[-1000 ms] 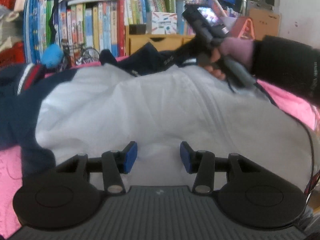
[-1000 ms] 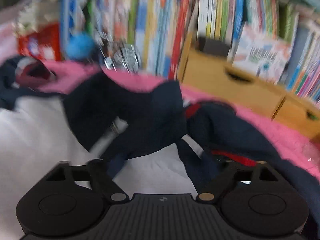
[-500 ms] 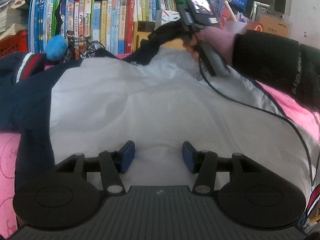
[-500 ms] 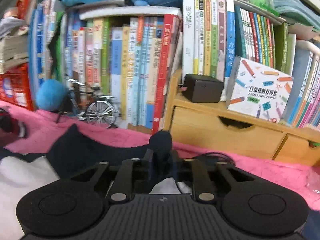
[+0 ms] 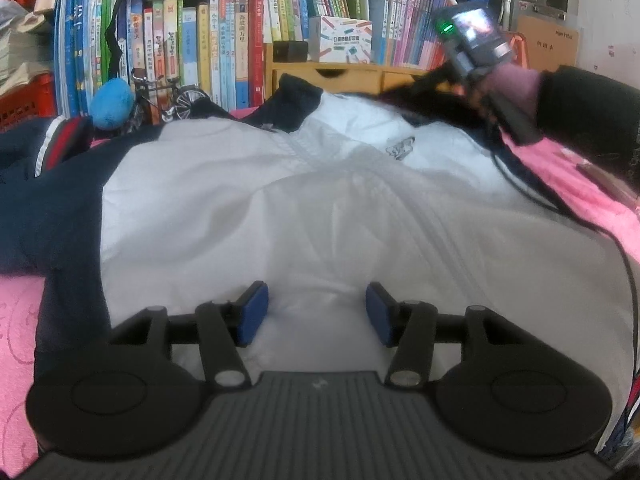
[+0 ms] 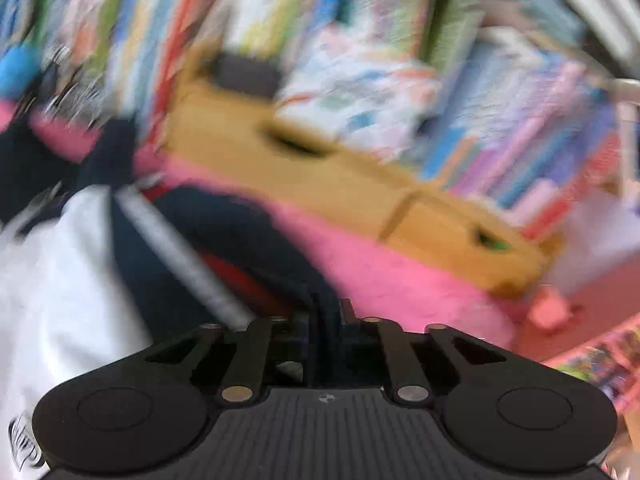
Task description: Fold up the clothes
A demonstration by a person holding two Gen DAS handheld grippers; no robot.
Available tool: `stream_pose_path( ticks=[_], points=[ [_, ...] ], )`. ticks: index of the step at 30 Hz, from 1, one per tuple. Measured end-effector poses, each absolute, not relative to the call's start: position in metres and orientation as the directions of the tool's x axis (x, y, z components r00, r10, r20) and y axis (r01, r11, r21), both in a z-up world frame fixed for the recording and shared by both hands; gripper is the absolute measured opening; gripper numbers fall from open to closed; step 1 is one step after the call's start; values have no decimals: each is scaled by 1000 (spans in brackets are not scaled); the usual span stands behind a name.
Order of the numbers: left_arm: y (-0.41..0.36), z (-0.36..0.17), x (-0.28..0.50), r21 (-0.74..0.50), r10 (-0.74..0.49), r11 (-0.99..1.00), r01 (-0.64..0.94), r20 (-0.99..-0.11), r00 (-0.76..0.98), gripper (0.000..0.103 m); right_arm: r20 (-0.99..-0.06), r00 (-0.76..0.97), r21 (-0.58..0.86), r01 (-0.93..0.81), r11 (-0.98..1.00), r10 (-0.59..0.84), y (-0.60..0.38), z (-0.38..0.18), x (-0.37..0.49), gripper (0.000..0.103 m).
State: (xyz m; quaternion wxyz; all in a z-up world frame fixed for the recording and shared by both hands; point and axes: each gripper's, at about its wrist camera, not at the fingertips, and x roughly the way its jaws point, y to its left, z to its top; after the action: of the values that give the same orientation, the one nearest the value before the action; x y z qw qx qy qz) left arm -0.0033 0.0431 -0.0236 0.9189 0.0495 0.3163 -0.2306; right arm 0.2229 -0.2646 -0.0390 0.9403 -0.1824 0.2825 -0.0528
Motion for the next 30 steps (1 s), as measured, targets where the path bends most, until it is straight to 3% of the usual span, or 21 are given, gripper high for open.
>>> stream_pose_path(
  ticks=[5, 7, 8, 9, 10, 12, 14, 21, 26, 27, 28, 29, 30],
  points=[
    [42, -24, -4, -54, -388, 891, 451, -605, 696, 54, -400, 828, -264, 308, 914, -394, -344, -9, 189, 11],
    [41, -24, -4, -52, -387, 892, 450, -605, 696, 54, -456, 774, -205, 389, 898, -440, -379, -9, 179, 16],
    [41, -24, -4, -51, -386, 892, 450, -605, 696, 54, -503, 749, -209, 378, 902, -431, -390, -12, 174, 17],
    [41, -24, -4, -50, -385, 892, 449, -605, 697, 54, -551, 723, -218, 358, 908, -418, -399, -16, 169, 26],
    [41, -24, -4, -49, -384, 892, 449, -606, 697, 54, -597, 694, -226, 337, 914, -403, -408, -20, 164, 42],
    [41, -24, -4, -47, -382, 893, 449, -606, 698, 54, -610, 675, -294, 294, 909, -416, -408, -26, 153, 62],
    [41, -25, -4, -44, -381, 892, 449, -606, 698, 54, -573, 708, -350, 244, 904, -413, -400, -26, 142, 63],
    [39, -26, -5, -28, -371, 893, 449, -609, 701, 56, -437, 834, -602, 8, 799, -338, -333, -39, 174, 85],
    [40, -26, -4, -30, -373, 893, 450, -609, 700, 57, -384, 826, -821, -102, 562, -411, -285, -101, 228, 85],
    [40, -26, -4, -32, -375, 892, 451, -609, 699, 57, -381, 822, -829, -102, 550, -424, -284, -108, 236, 79],
    [40, -26, -4, -32, -376, 891, 452, -609, 699, 58, -389, 815, -820, -93, 565, -429, -286, -110, 244, 57],
    [40, -26, -4, -33, -377, 891, 453, -609, 698, 58, -400, 803, -803, -73, 592, -443, -290, -109, 251, 43],
    [40, -26, -4, -33, -378, 890, 454, -609, 697, 59, -412, 788, -784, -51, 618, -458, -296, -107, 258, 17]
  ],
)
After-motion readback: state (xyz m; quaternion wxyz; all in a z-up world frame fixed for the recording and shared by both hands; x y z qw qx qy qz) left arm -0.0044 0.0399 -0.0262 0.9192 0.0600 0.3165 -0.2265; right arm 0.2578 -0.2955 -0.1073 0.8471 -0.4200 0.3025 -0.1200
